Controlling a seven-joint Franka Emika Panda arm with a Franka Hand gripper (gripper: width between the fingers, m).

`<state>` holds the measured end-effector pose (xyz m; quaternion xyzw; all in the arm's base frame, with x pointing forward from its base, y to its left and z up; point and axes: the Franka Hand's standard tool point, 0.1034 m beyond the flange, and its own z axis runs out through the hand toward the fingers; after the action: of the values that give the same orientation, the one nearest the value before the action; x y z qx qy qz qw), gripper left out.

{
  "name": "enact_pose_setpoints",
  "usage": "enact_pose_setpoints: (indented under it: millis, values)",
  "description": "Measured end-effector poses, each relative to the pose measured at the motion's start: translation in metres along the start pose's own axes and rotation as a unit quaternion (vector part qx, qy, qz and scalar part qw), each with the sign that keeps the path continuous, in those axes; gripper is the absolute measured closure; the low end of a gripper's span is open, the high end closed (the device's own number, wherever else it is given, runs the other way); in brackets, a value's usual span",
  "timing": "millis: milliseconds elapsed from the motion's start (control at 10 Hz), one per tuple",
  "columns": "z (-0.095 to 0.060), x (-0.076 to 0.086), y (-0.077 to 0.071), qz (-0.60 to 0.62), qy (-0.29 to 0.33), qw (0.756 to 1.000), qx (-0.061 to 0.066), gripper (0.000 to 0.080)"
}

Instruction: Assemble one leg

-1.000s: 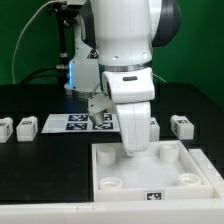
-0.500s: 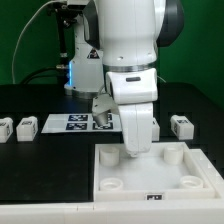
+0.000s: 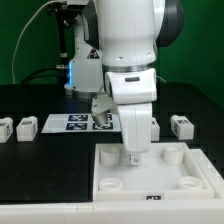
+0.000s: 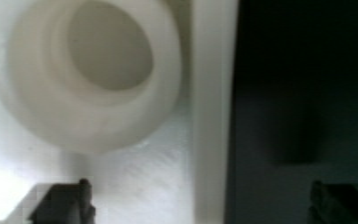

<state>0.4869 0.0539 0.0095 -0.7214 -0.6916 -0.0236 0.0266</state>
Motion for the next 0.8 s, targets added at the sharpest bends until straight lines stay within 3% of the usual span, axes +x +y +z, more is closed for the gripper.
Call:
enact_pose_setpoints:
  millis: [200, 300, 700, 800]
  values:
    - [-0.002, 0.001, 0.0, 0.004, 0.0, 1.0, -0.001, 0.0153]
    - [-0.01, 0.004, 0.0, 0.012, -0.002, 1.0, -0.007, 0.0153]
    - [-0.048, 0.021, -0.025, 0.078, -0.006, 0.996, -0.031, 0.015]
    - [-0.047, 0.02, -0.027, 0.08, -0.007, 0.996, -0.03, 0.015]
